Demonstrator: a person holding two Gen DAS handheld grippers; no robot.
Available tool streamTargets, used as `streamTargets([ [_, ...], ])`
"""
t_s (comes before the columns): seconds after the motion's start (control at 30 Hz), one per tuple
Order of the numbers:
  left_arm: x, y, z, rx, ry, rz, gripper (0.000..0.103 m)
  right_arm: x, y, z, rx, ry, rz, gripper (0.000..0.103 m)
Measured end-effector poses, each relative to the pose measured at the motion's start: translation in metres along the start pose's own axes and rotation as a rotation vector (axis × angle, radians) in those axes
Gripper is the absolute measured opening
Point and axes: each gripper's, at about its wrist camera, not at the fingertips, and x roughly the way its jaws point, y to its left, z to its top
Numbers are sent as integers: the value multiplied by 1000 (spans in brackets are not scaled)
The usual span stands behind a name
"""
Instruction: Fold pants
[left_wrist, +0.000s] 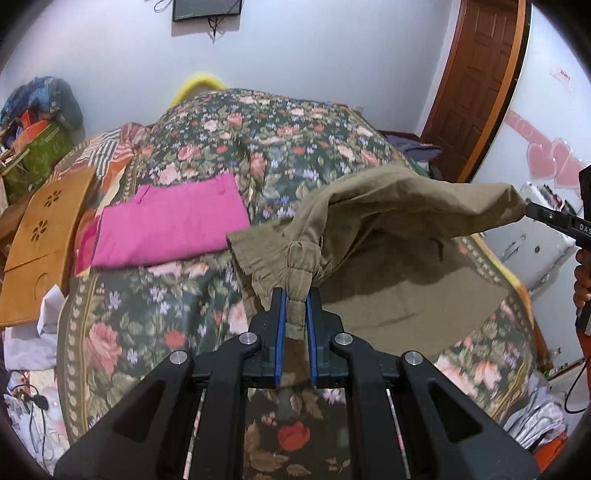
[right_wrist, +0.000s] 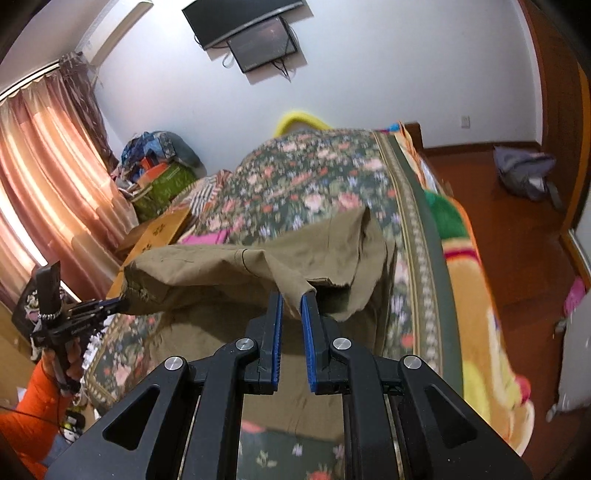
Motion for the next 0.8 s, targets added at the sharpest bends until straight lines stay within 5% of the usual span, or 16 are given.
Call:
streamTargets([
  [0.53, 16, -17, -56, 50, 63, 53, 12, 2, -28, -74, 73, 104, -80, 6],
  [0.8, -7, 0, -54, -9, 37, 69, 13, -2, -14, -68, 13, 103, -144, 7],
])
